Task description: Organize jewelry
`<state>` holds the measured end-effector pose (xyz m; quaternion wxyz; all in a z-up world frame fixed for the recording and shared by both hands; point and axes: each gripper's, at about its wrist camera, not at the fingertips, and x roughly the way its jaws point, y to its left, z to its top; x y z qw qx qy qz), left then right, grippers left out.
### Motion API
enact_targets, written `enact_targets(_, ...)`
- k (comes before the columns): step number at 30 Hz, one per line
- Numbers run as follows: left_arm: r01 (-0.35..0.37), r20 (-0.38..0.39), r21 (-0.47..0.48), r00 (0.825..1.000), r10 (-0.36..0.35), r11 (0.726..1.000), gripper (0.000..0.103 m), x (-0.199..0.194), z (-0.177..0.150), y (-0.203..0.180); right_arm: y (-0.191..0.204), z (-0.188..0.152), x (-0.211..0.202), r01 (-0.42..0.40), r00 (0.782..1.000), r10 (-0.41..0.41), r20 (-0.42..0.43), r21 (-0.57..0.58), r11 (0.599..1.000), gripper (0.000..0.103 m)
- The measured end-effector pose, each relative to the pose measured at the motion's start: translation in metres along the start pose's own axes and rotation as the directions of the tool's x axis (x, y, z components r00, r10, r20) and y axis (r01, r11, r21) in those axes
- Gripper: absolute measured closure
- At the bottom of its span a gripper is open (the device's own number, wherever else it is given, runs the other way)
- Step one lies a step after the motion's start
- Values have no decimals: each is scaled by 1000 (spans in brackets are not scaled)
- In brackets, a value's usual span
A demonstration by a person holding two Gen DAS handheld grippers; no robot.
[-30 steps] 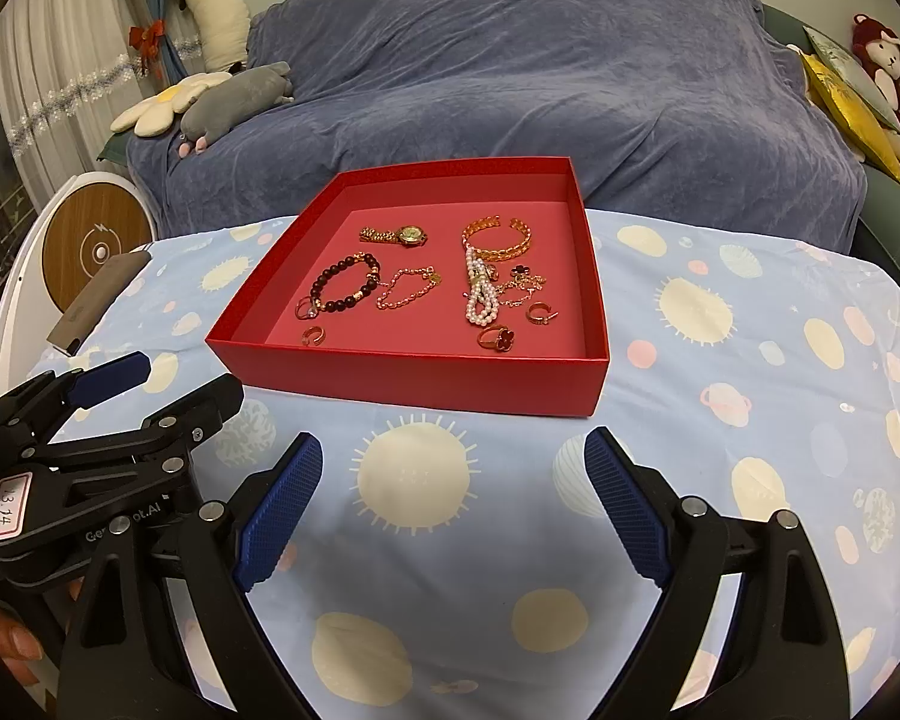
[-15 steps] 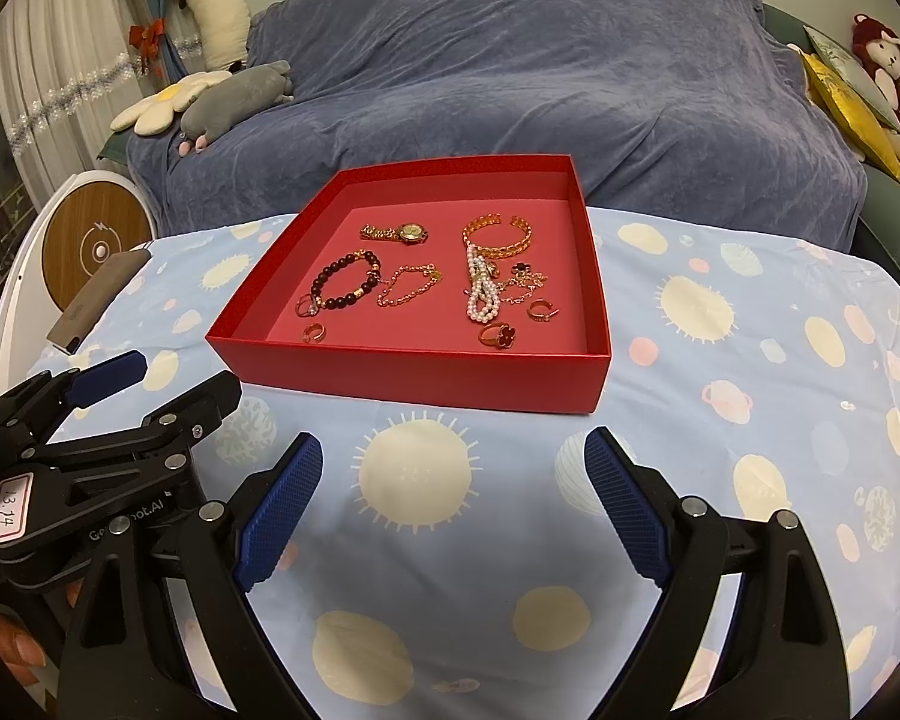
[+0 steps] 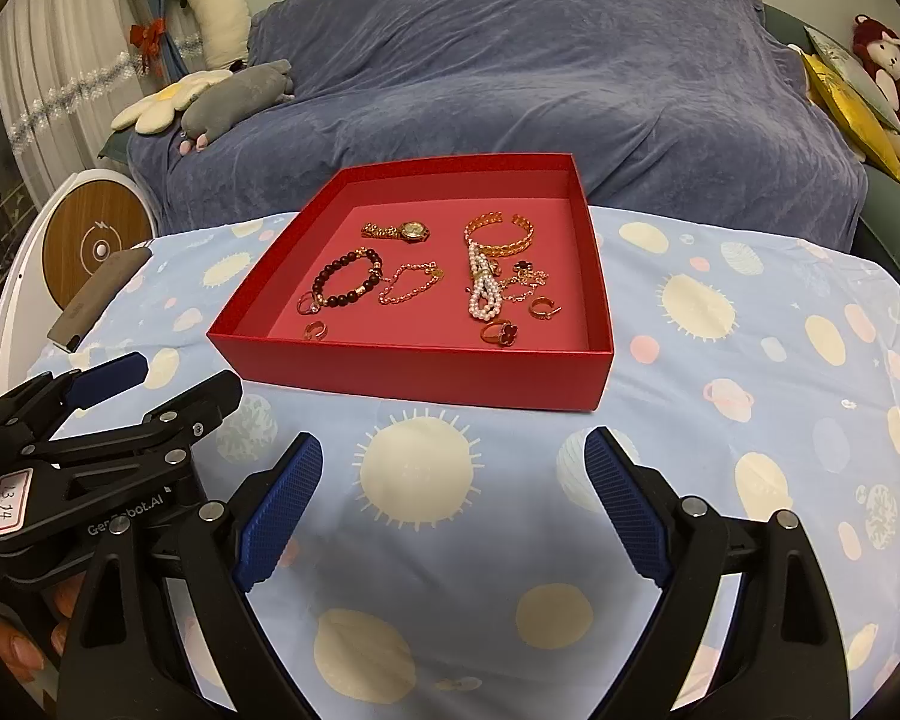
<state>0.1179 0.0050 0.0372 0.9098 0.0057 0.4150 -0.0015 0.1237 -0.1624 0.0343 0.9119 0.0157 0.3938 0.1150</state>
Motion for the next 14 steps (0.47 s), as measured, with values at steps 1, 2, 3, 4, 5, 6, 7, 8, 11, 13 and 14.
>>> enact_targets(1,-3,0,2,1000,3,1000,22,0,0,0,0,-1,0,0,1000,0,-1,-1,1000,16)
enact_targets(2,-6,0,4,1000,6,1000,22,0,-1,0,0,-1,1,1,1000,-1,-2,-1,1000,16)
enact_targets(3,-10,1,8,1000,10,1000,22,0,-1,0,0,-1,1,0,1000,0,-3,-1,1000,16)
enact_targets(4,-13,3,10,1000,13,1000,22,1,-1,0,1,-1,1,-1,1000,1,-5,0,1000,16)
enact_targets(5,-15,4,12,1000,15,1000,22,1,-1,0,1,-2,2,-2,1000,2,-6,1,1000,16)
enact_targets(6,-16,3,12,1000,16,1000,22,1,-1,0,1,-1,1,-1,1000,1,-5,2,1000,16)
enact_targets(7,-15,3,12,1000,15,1000,22,1,-1,0,0,-2,1,0,1000,0,-4,4,1000,16)
enact_targets(8,-14,1,12,1000,14,1000,22,1,-1,0,0,-2,1,3,1000,-3,-4,6,1000,16)
enact_targets(11,-1,-6,1,1000,1,1000,22,2,-1,1,-1,-2,1,10,1000,-10,5,16,1000,13)
enact_targets(13,6,-8,1,1000,-6,1000,22,3,-1,1,-2,-1,1,11,1000,-11,8,20,1000,13)
enact_targets(14,3,-9,3,1000,-3,1000,22,4,-2,1,-1,-2,1,14,1000,-14,8,19,1000,13)
